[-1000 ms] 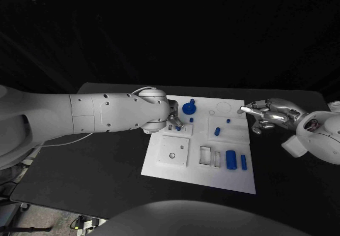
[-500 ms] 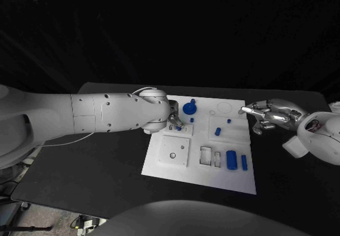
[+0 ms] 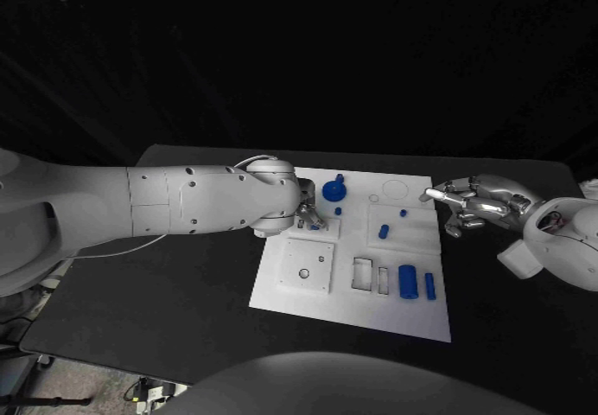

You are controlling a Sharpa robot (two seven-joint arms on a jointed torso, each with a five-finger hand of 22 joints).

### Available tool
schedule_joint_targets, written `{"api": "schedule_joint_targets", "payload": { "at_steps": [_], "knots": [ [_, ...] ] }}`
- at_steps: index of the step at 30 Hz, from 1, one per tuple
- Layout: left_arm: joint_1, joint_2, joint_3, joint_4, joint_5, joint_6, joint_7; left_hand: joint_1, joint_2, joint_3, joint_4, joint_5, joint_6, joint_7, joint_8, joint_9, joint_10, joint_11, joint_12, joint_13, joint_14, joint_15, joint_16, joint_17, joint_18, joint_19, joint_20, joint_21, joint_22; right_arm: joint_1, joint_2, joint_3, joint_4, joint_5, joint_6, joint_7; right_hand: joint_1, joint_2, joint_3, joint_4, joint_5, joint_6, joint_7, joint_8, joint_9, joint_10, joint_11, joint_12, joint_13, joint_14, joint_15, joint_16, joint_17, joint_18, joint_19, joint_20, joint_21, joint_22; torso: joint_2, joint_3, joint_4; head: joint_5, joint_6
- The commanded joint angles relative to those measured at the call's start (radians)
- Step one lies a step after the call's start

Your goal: Assemble the parts on the task board

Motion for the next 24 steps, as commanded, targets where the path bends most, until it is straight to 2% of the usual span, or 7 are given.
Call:
{"api": "schedule_joint_targets", "payload": {
  "at_steps": [1,4,8,10,15,17,24],
  "knots": [
    [-0.001,0.003,0.000,0.002,0.005,0.018,-0.140,-0.009,-0.006,-0.006,0.010,-0.010,0.004,0.000,-0.009,0.002,0.104,0.002,0.002,0.263,0.105,-0.002,0.002,0.263,0.006,0.033,0.000,-0.007,0.165,-0.001,0.001,0.000,-0.001,0.001,0.018,0.003,0.011,-0.002,0.002,-0.004,0.007,-0.008,0.001,-0.001,0.000,-0.008,0.001,-0.005,-0.001,-0.010,0.000,-0.007,0.028,0.019,-0.006,0.000,-0.006,0.055,0.000,-0.0001,-0.0002,0.000,0.000],
    [-0.001,0.003,0.000,0.001,0.005,0.020,-0.140,-0.013,-0.007,-0.014,0.017,-0.020,0.003,0.002,-0.012,0.002,0.104,0.003,0.002,0.263,0.105,-0.001,0.002,0.263,0.006,0.033,0.001,-0.007,0.165,-0.001,0.002,0.000,-0.001,0.001,0.019,0.003,0.011,-0.002,0.002,-0.005,0.007,-0.009,0.001,-0.001,0.000,-0.009,0.001,-0.006,-0.003,-0.012,0.000,-0.008,0.027,0.019,-0.007,0.000,-0.007,0.054,0.000,-0.0001,-0.0002,0.001,0.000],
    [-0.001,0.004,0.000,0.000,0.004,0.022,-0.141,-0.028,-0.011,-0.040,0.038,-0.067,-0.001,0.006,-0.018,0.005,0.104,0.006,0.002,0.263,0.105,0.002,0.002,0.263,0.006,0.034,0.003,-0.007,0.166,-0.002,0.003,0.000,-0.002,0.001,0.020,0.003,0.012,-0.002,0.002,-0.005,0.007,-0.010,0.001,-0.002,0.000,-0.010,0.001,-0.006,-0.003,-0.012,0.000,-0.008,0.026,0.019,-0.007,0.000,-0.007,0.055,0.000,-0.0001,-0.0001,0.001,0.000],
    [-0.001,0.004,0.000,-0.001,0.003,0.023,-0.142,-0.033,-0.013,-0.049,0.044,-0.077,-0.002,0.007,-0.019,0.005,0.104,0.008,0.002,0.263,0.105,0.003,0.002,0.263,0.006,0.034,0.004,-0.008,0.166,-0.002,0.003,0.000,-0.002,0.001,0.020,0.003,0.012,-0.002,0.002,-0.005,0.007,-0.010,0.001,-0.002,0.000,-0.010,0.001,-0.006,-0.003,-0.012,0.000,-0.008,0.026,0.019,-0.007,0.000,-0.007,0.055,0.000,-0.0001,0.0000,0.001,0.000],
    [-0.001,0.003,0.000,-0.001,-0.003,0.029,-0.145,-0.073,-0.023,-0.104,0.079,-0.149,-0.011,0.011,-0.029,0.009,0.104,0.011,0.002,0.263,0.105,0.006,0.002,0.263,0.006,0.035,0.008,-0.009,0.167,-0.002,0.002,0.000,-0.002,0.002,0.022,0.002,0.012,-0.002,0.002,-0.004,0.007,-0.011,0.001,-0.002,0.000,-0.011,0.001,-0.007,-0.004,-0.013,0.000,-0.009,0.025,0.019,-0.008,0.000,-0.007,0.055,0.000,0.0000,0.0001,0.002,0.000],
    [-0.001,0.003,0.000,-0.001,-0.008,0.031,-0.146,-0.094,-0.028,-0.133,0.087,-0.168,-0.016,0.012,-0.031,0.013,0.104,0.012,0.002,0.263,0.105,0.008,0.002,0.263,0.006,0.035,0.009,-0.009,0.167,-0.003,0.001,0.000,-0.002,0.002,0.022,0.002,0.011,-0.002,0.002,-0.004,0.007,-0.011,0.001,-0.003,-0.001,-0.013,0.002,-0.008,-0.005,-0.014,0.000,-0.010,0.024,0.019,-0.007,0.000,-0.007,0.055,0.000,0.0001,0.0001,0.002,0.000],
    [-0.001,-0.015,0.000,0.015,-0.022,0.025,-0.148,-0.182,-0.063,-0.229,0.094,-0.176,-0.031,0.014,-0.038,0.022,0.104,0.013,0.002,0.263,0.105,0.007,0.002,0.263,0.006,0.035,0.008,-0.011,0.168,-0.003,-0.002,0.000,-0.001,0.002,0.023,0.002,0.011,-0.002,0.002,-0.004,0.007,-0.012,0.001,-0.003,-0.001,-0.013,0.002,-0.008,-0.006,-0.015,0.000,-0.010,0.024,0.020,-0.008,0.000,-0.008,0.054,0.000,0.0001,0.0000,-0.001,0.000]
  ]
}}
